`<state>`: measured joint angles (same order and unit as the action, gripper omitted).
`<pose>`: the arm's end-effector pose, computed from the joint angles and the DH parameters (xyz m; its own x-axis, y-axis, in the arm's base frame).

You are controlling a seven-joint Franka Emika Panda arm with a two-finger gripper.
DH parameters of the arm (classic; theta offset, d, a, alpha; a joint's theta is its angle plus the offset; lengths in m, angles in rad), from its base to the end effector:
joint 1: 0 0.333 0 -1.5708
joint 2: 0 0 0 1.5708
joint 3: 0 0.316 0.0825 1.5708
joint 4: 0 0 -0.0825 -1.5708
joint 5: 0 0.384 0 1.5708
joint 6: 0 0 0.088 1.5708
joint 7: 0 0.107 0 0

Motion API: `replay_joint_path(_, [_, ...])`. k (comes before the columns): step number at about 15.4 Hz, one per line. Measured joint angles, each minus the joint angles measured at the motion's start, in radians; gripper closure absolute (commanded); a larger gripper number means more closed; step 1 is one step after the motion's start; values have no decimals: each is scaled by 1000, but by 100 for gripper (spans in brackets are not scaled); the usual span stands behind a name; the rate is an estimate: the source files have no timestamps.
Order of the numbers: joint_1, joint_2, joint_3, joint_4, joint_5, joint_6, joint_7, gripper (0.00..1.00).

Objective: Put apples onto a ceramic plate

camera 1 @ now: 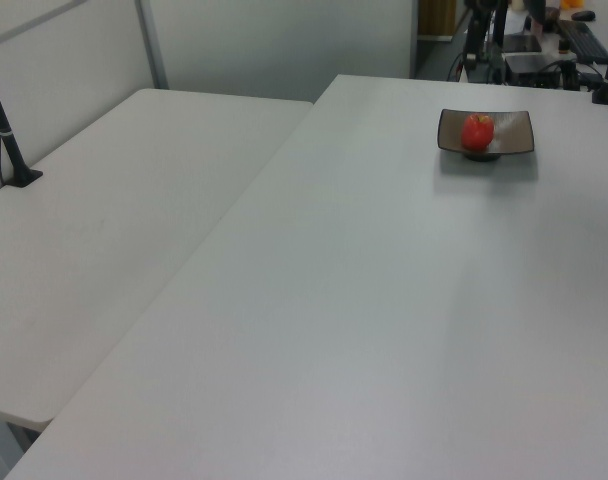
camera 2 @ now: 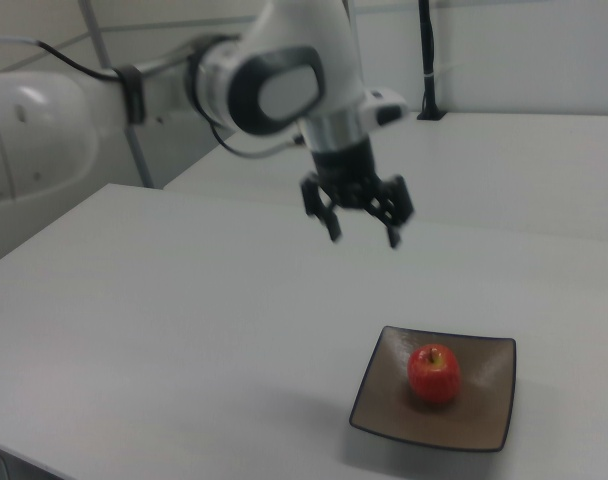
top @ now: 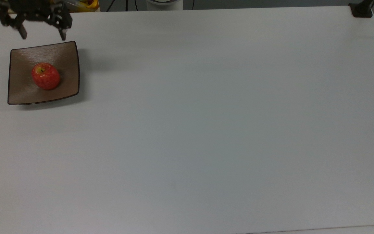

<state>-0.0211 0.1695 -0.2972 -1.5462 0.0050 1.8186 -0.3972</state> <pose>0.5965 -0.1815 0.5636 0.9926 0.0878 0.0841 0.0808 -0.9932 0.0835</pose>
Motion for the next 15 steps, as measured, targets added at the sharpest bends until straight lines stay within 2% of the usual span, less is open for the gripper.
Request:
replay_joint_path(3, [28,-54,2,55,93,-102,134,0])
replay_joint_path(5, [40,-88,24,71,119,-150,215,0])
replay_joint_path(11, [54,-157,197,66,120,-167,435,0])
replay_joint_path(15, [55,-161,285,52,114,-168,478,0])
